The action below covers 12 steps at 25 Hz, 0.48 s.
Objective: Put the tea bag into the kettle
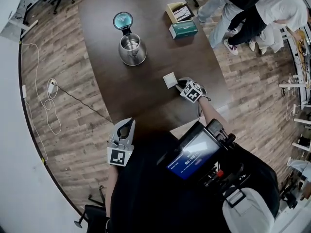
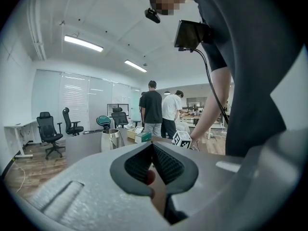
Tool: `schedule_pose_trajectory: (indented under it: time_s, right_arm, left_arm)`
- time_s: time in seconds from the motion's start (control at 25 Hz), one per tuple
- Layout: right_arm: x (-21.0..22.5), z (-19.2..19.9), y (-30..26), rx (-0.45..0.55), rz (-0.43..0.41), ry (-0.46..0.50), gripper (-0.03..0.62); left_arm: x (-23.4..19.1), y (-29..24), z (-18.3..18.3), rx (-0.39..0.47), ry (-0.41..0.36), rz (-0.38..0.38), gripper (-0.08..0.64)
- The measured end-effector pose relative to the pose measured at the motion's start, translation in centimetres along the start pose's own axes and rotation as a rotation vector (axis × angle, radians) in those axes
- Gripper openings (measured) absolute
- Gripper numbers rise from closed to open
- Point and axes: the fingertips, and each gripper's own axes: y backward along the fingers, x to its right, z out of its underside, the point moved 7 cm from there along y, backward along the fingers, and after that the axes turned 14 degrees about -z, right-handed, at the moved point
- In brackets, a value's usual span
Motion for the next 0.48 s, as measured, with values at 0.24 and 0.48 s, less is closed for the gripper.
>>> schedule_pose_trajectory:
  time_s: [0.24, 0.48]
  right_arm:
    - [0.09, -0.24, -0.58, -0.032, -0.046, 0.019, 0.077]
    - [-0.02, -0.69, -0.95, -0.112, -0.069, 0.024, 0.059]
  left_arm:
    - [-0.32, -0.63, 0.21, -0.016, 0.024, -0.011, 0.000]
    - [-0.37, -0.94, 0.34, -0.003, 0.013, -0.006, 0.000]
